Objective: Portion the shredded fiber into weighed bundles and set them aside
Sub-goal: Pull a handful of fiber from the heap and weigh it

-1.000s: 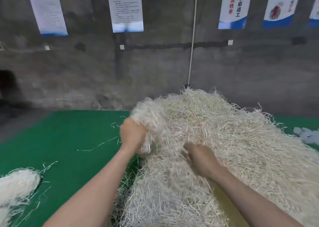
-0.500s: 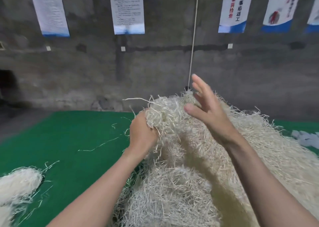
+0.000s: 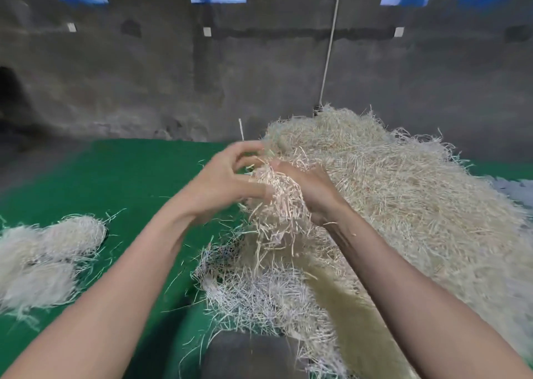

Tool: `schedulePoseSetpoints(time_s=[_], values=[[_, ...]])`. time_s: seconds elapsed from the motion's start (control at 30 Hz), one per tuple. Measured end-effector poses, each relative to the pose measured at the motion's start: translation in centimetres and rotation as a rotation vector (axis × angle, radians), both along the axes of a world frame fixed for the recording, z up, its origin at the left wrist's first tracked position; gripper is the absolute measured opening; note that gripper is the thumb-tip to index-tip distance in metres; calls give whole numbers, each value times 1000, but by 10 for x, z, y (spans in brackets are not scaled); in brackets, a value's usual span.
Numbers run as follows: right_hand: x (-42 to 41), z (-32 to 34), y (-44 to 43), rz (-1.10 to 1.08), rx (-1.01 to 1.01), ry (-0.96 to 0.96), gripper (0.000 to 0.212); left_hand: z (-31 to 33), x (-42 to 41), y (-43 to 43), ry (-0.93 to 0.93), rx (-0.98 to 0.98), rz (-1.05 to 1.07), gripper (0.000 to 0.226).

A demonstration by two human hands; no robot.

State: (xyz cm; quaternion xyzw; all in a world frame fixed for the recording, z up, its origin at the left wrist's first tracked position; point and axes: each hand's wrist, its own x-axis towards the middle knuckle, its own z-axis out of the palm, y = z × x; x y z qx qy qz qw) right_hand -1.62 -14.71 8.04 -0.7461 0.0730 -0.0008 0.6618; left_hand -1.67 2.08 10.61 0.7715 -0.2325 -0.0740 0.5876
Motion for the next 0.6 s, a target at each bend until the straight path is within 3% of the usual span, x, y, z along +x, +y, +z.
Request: schedulePoseSetpoints(time_s=[0.07, 0.17, 0.27, 0.33, 0.4, 0.43, 0.5, 0.53, 0.6], values=[[-10, 0, 10, 11, -35, -18, 134, -4, -1, 17, 24, -173, 194, 43], [-22, -5, 32, 69, -189, -29, 83, -22, -11, 24, -329, -105, 582, 2], [-29, -15, 55, 99, -86, -36, 96, -50, -30, 25, -422, -272, 744, 12], [-40, -17, 67, 119, 5, 15, 95, -68, -35, 34, -214, -550, 821, 8], [-49, -21, 76, 136, 259, 133, 67, -84, -35, 54, 107, -822, 807, 33], [-55, -24, 80, 132, 470, 179, 45, -93, -35, 63, 266, -847, 746, 49], [-61, -32, 87, 26, 873, 250, 28, -113, -41, 69, 594, -784, 509, 71], [-61, -37, 91, -52, 965, 277, 28, -126, -47, 65, 761, -764, 353, 77], [-57, -49, 103, -110, 837, 220, 34, -151, -61, 54, 1026, -826, 79, 83]])
